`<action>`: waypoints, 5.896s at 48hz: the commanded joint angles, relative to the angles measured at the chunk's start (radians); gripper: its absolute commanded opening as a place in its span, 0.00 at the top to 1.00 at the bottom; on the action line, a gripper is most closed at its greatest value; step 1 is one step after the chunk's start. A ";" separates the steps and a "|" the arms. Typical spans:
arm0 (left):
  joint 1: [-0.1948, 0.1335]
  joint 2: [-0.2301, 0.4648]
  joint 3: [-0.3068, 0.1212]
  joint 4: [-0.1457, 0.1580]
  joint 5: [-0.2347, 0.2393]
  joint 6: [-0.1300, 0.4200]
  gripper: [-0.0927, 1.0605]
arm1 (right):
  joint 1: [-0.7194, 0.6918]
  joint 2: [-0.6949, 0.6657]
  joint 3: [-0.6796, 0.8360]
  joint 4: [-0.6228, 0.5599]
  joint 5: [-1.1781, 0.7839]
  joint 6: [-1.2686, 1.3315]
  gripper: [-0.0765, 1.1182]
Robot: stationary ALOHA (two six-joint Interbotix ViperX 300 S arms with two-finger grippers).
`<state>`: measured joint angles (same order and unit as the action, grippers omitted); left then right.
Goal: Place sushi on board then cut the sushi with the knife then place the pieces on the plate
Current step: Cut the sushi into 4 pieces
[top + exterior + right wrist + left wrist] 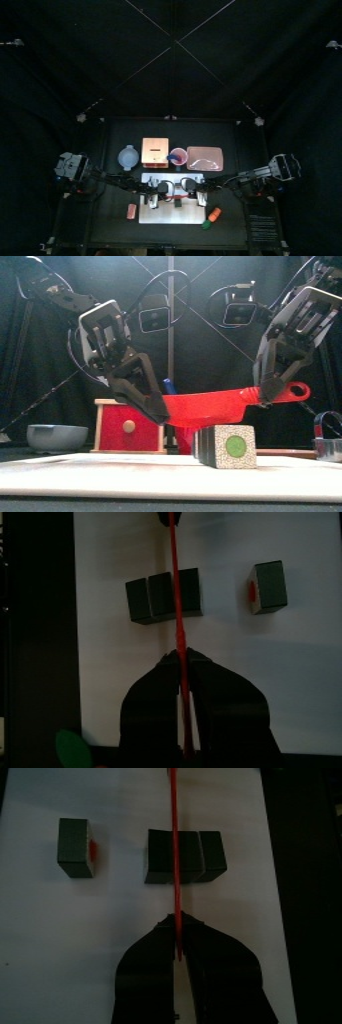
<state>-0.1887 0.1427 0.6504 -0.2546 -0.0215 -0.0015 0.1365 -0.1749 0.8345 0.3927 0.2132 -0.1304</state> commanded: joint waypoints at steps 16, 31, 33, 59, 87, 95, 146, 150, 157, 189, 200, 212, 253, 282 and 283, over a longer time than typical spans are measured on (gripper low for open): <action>-0.002 0.008 -0.021 -0.002 -0.003 0.000 0.55 | 0.003 -0.005 0.000 0.003 -0.008 -0.002 0.70; 0.000 0.049 -0.025 -0.002 -0.003 -0.002 0.55 | 0.003 0.048 0.002 0.003 -0.006 -0.002 0.70; 0.000 0.055 -0.025 -0.002 -0.003 0.000 0.55 | 0.003 0.060 0.003 0.005 -0.006 -0.002 0.70; 0.026 0.067 -0.025 0.015 0.005 0.006 0.55 | -0.008 0.097 0.014 -0.011 -0.003 -0.003 0.70; 0.044 0.006 -0.034 0.035 0.034 0.005 0.55 | -0.028 0.012 -0.026 -0.032 0.026 -0.002 0.70; 0.021 -0.048 -0.044 0.035 0.040 0.005 0.55 | -0.017 -0.038 -0.040 -0.031 0.026 -0.002 0.70; -0.032 0.014 -0.069 0.008 0.040 0.002 0.55 | 0.048 -0.011 -0.009 0.029 0.006 -0.002 0.70; -0.034 0.017 -0.069 0.008 0.040 0.000 0.55 | 0.048 -0.005 -0.009 0.032 0.006 -0.002 0.70; -0.034 0.025 -0.064 0.008 0.041 0.000 0.55 | 0.049 0.009 -0.009 0.037 0.006 -0.002 0.70; -0.040 0.075 -0.064 -0.037 0.075 -0.002 0.55 | 0.107 0.137 -0.034 0.091 0.018 0.000 0.70; -0.064 0.061 -0.071 -0.063 0.078 -0.002 0.55 | 0.140 0.127 -0.048 0.129 0.023 0.000 0.70; -0.061 0.044 -0.077 -0.061 0.078 0.002 0.55 | 0.133 0.081 -0.046 0.121 0.037 -0.002 0.70; 0.049 -0.123 -0.041 0.018 0.078 0.006 0.25 | 0.002 -0.192 -0.012 -0.002 0.117 -0.002 0.70; 0.081 -0.224 0.048 0.052 0.021 0.008 0.25 | -0.038 -0.469 0.127 0.097 0.442 0.140 0.70; 0.084 -0.224 0.049 0.055 0.015 0.008 0.25 | -0.040 -0.485 0.133 0.091 0.463 0.156 0.70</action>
<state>-0.1135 -0.0598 0.7056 -0.2117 0.0169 0.0061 0.1074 -0.5983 0.9649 0.4909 0.6151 -0.0153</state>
